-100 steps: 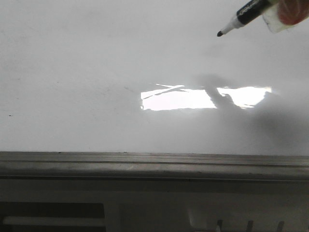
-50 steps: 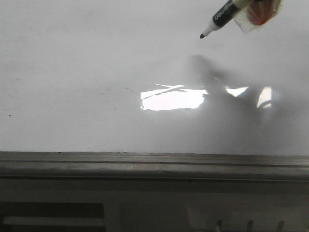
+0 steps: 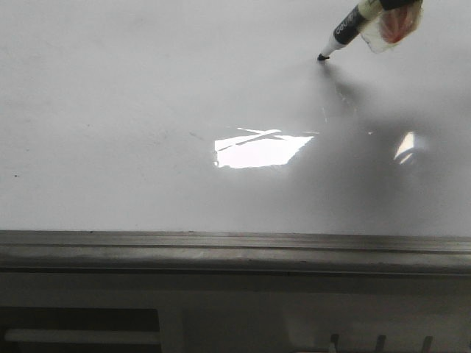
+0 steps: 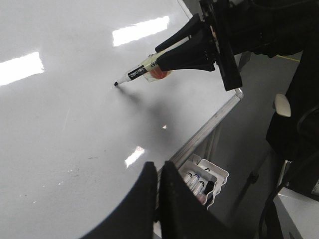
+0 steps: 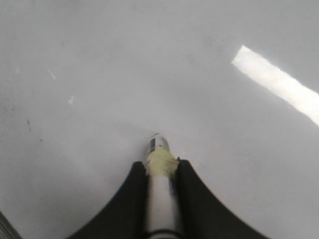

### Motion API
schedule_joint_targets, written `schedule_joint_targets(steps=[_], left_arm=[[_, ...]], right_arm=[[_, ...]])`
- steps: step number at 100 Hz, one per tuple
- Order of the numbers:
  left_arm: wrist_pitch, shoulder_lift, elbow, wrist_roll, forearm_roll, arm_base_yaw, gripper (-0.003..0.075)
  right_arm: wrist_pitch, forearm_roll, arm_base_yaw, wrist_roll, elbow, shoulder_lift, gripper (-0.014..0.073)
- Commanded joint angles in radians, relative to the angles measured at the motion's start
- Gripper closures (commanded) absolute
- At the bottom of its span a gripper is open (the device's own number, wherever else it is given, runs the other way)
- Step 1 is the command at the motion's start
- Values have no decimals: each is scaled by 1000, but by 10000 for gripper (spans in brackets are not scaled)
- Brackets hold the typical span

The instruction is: Write number 6 on whiteboard

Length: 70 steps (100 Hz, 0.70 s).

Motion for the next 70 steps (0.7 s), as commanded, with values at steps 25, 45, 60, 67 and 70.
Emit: schedule_joint_targets(steps=[25,45,60,67,70], left_arm=[[-59,5,-26,-10,-17,2,739],[-59,5,-26,-10,-17,2,739],[-59,5,-26,-10,-17,2,739],[-59,5,-26,-10,-17,2,739],[-59,5,-26,-10,-17,2,739]], right_arm=[[-40,157,45,5,-26,47,640],[129,227,162,5,-26,47,640],[259,238,195,5,-26,43,640],[299,225,193,5,-28,39,639],[308,215,189,5,-28,33,639]])
